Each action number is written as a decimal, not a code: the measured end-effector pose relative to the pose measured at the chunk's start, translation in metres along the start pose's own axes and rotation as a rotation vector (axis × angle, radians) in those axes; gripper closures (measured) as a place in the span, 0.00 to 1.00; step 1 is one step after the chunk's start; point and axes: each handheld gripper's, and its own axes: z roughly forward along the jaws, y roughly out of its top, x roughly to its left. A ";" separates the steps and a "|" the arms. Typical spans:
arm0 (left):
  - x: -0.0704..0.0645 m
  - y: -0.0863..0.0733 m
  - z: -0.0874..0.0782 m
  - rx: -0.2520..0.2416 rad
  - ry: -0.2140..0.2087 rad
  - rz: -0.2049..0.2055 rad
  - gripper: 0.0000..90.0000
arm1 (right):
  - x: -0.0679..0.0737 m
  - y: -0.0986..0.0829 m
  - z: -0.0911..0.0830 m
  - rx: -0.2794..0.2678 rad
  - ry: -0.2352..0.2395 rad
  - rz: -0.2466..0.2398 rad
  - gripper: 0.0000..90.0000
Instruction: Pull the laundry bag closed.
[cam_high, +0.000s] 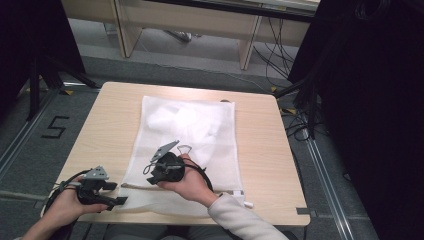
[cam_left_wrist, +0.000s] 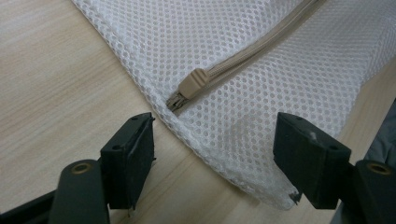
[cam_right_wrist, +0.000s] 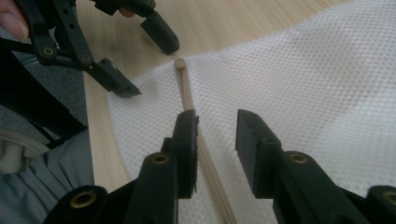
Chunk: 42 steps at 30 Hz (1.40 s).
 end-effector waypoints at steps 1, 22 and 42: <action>0.000 0.000 0.000 0.005 0.000 -0.001 0.32 | 0.000 0.000 0.000 0.000 0.000 0.000 0.78; -0.001 -0.001 0.000 -0.014 -0.018 -0.022 0.32 | 0.010 0.035 0.060 0.051 0.035 -0.008 0.83; 0.000 -0.001 -0.001 0.002 -0.017 -0.016 0.32 | 0.018 0.039 0.088 0.091 0.051 0.025 0.90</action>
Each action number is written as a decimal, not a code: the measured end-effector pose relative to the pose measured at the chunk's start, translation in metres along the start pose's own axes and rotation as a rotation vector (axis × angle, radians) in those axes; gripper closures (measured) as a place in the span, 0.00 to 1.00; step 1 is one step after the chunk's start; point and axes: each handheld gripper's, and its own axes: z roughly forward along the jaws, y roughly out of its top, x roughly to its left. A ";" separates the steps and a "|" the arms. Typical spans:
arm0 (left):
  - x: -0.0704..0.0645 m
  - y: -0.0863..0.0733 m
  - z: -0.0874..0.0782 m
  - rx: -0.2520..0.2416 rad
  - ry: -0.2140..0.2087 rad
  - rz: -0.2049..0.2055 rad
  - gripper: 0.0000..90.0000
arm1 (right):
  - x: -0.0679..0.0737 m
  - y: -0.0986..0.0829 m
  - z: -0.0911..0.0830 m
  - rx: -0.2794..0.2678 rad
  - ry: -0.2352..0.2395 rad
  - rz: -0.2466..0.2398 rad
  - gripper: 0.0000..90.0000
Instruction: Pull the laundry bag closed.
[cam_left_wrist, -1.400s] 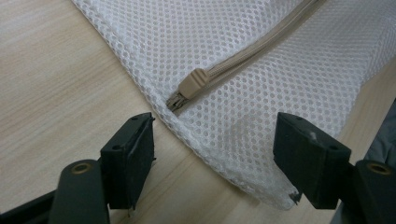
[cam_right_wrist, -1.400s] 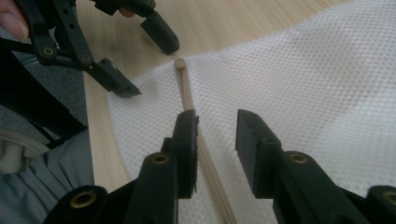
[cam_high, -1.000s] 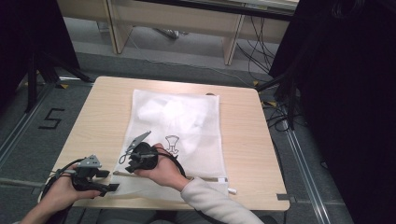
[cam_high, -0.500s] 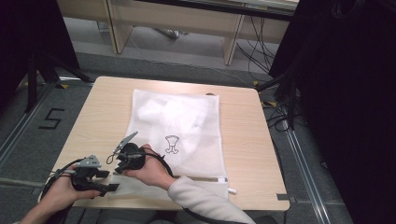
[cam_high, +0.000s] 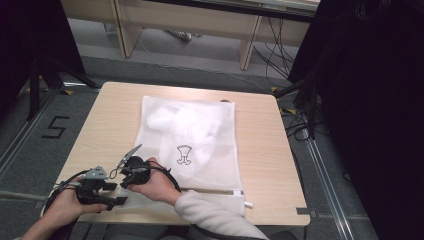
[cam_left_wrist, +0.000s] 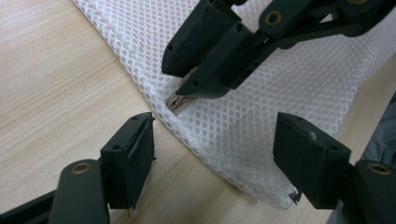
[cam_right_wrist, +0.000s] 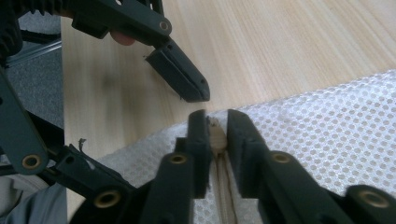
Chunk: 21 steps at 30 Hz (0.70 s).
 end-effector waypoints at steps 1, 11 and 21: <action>0.000 0.000 0.000 0.000 -0.001 -0.001 0.32 | -0.001 0.000 0.000 -0.002 -0.001 -0.008 0.90; 0.000 0.002 0.001 -0.039 -0.020 -0.055 0.39 | 0.002 0.004 -0.022 -0.023 0.001 -0.025 0.91; 0.002 0.005 0.006 -0.035 -0.099 -0.152 0.75 | 0.002 0.001 -0.031 -0.044 0.006 -0.043 0.91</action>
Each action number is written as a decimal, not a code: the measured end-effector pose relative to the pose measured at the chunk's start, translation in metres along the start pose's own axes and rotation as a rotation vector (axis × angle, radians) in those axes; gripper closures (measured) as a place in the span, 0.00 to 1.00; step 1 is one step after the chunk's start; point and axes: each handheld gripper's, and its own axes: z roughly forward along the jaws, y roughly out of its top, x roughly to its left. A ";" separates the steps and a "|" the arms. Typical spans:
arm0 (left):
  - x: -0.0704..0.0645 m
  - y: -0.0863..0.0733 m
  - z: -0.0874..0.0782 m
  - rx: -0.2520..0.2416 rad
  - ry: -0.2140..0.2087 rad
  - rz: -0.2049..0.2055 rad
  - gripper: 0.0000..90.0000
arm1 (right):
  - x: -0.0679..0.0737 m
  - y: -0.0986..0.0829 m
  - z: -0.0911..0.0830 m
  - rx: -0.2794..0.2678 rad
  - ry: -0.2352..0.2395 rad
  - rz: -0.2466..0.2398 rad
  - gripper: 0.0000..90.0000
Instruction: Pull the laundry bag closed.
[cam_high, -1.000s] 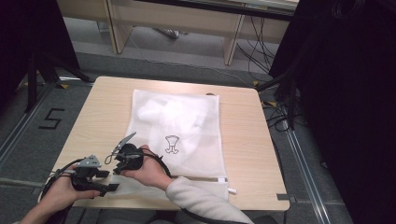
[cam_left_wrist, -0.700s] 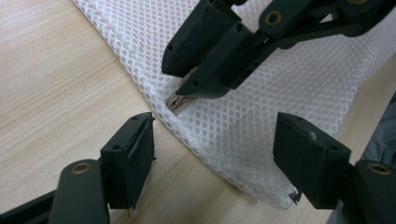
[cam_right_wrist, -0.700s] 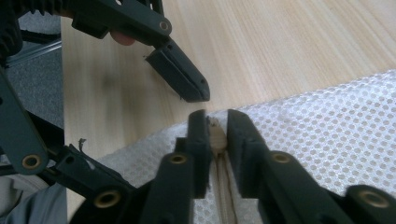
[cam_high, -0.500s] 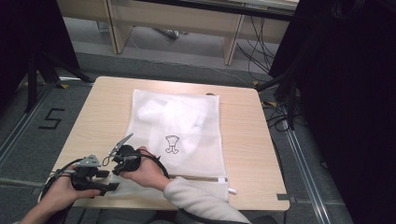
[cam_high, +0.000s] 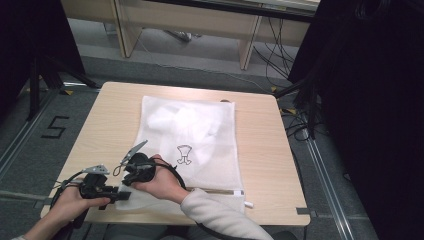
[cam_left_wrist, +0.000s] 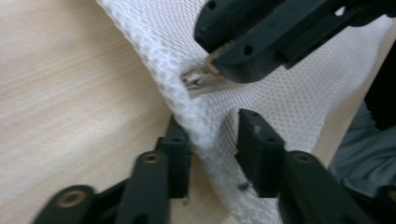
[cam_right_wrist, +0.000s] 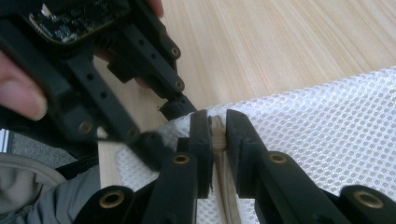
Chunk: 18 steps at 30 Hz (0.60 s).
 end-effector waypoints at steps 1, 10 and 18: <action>0.000 0.000 0.000 -0.014 -0.008 -0.017 0.78 | 0.000 0.000 0.000 -0.005 0.005 0.004 0.91; -0.003 0.001 -0.006 -0.049 -0.027 -0.058 0.95 | 0.000 -0.009 -0.003 0.017 0.002 -0.011 0.91; -0.004 0.002 -0.006 -0.051 -0.030 -0.067 0.95 | 0.002 -0.016 -0.005 0.035 -0.001 -0.023 0.91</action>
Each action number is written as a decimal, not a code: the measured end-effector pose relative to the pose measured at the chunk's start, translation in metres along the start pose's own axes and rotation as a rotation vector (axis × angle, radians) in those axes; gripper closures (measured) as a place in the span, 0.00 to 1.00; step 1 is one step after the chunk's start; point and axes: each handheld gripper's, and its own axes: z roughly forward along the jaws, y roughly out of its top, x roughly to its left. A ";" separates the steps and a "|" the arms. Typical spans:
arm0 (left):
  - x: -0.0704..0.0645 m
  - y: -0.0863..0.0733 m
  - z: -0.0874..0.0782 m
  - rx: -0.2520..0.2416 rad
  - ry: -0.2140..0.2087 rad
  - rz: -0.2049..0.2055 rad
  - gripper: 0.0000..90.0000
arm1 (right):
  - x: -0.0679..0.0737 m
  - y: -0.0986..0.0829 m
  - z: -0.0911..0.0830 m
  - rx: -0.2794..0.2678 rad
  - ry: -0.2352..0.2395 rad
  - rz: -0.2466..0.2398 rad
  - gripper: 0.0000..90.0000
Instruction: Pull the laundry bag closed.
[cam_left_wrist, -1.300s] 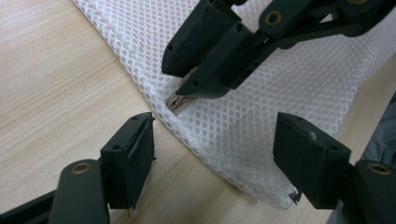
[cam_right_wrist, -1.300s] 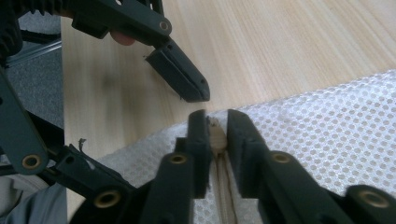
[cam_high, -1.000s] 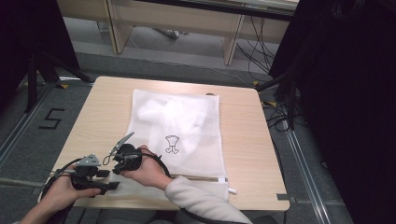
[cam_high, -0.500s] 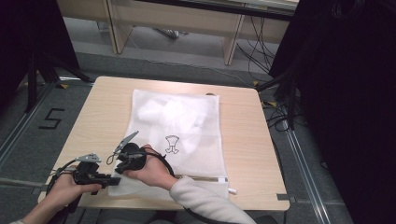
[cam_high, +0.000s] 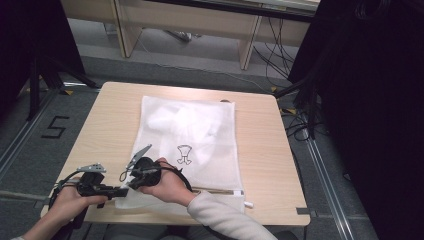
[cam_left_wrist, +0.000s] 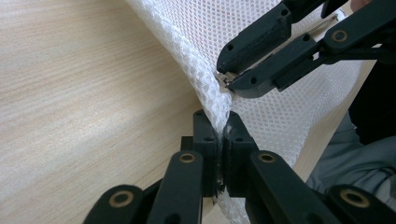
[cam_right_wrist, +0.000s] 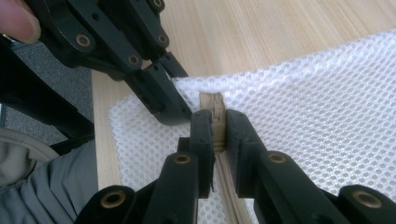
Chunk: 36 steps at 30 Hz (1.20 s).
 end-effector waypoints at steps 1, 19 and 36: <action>0.000 0.000 0.000 0.001 0.000 0.001 0.95 | 0.000 -0.001 0.000 0.010 -0.006 0.005 0.91; 0.001 0.000 -0.002 -0.011 0.013 -0.006 0.95 | -0.001 -0.010 0.001 0.051 -0.021 0.011 0.91; 0.002 0.000 -0.003 -0.026 0.006 -0.005 0.95 | -0.003 -0.018 -0.001 0.068 -0.019 0.024 0.91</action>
